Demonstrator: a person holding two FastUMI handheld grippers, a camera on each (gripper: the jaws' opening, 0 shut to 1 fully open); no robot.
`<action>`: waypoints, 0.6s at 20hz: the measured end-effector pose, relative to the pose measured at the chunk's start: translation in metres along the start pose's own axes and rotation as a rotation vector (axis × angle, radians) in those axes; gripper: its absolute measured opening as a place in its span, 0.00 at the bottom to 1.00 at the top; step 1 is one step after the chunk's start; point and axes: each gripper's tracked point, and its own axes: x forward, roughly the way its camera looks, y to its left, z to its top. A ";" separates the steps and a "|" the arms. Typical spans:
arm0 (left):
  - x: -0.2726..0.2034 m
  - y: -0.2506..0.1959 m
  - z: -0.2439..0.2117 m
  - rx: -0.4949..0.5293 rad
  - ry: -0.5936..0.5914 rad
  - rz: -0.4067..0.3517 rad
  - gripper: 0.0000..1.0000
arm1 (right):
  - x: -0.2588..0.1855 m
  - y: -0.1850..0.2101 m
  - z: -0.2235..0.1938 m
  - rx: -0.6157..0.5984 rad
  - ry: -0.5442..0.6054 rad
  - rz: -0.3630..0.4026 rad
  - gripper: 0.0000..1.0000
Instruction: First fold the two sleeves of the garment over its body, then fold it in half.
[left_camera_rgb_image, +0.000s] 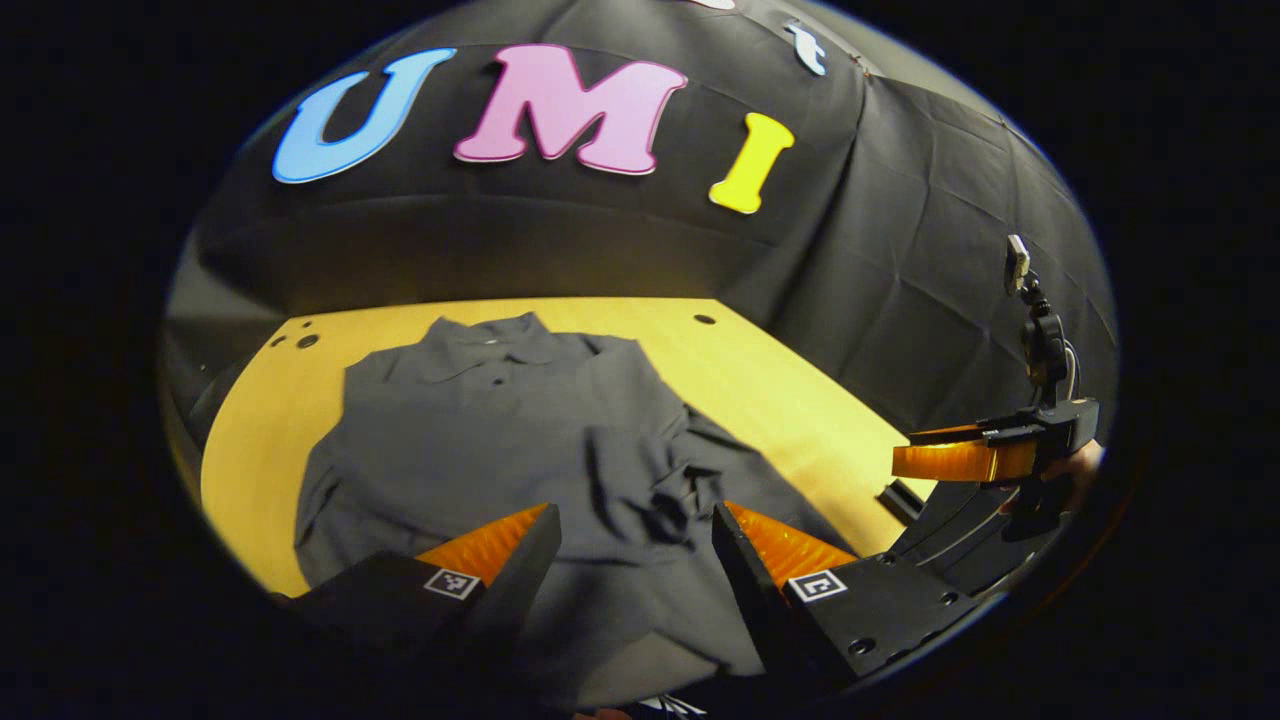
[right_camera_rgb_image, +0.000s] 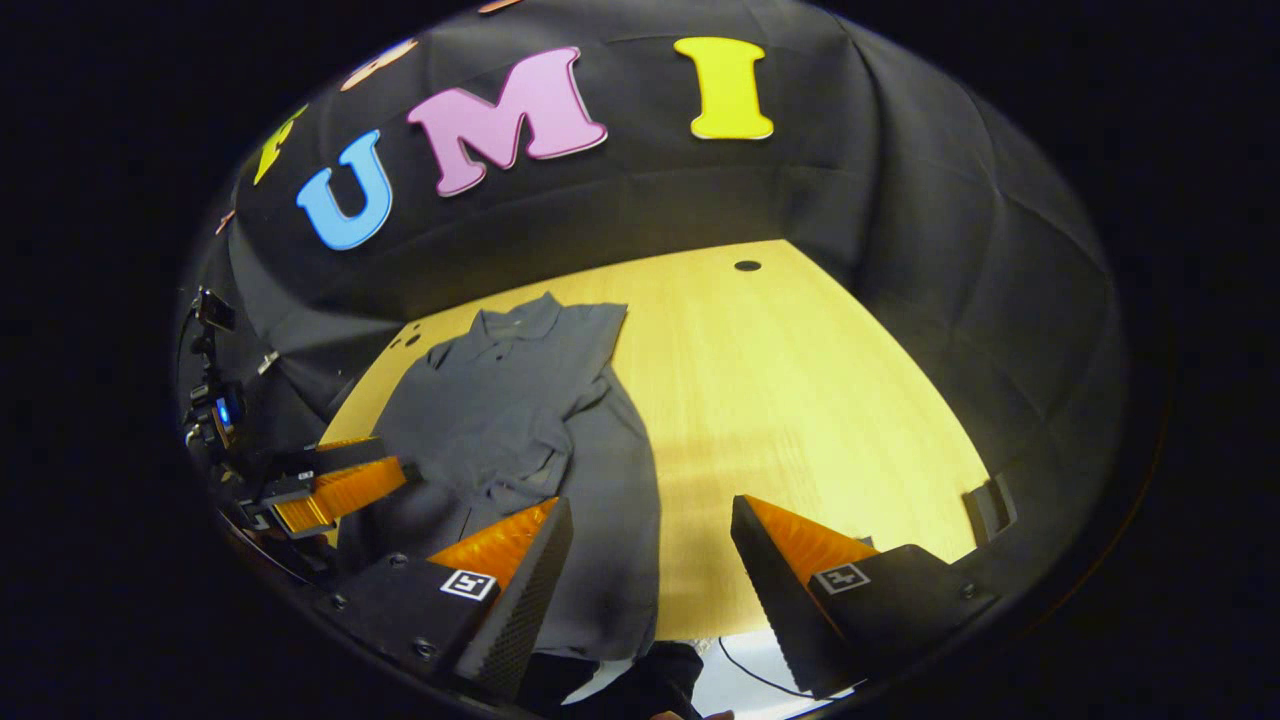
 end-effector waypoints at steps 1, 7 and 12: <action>-0.010 0.011 -0.010 -0.013 0.016 0.024 0.96 | 0.002 0.005 -0.010 -0.005 0.026 0.003 0.99; -0.056 0.084 -0.067 -0.101 0.109 0.202 0.96 | 0.018 0.029 -0.057 -0.034 0.129 -0.005 0.99; -0.082 0.145 -0.116 -0.156 0.225 0.362 0.96 | 0.029 0.019 -0.087 -0.061 0.192 -0.069 0.99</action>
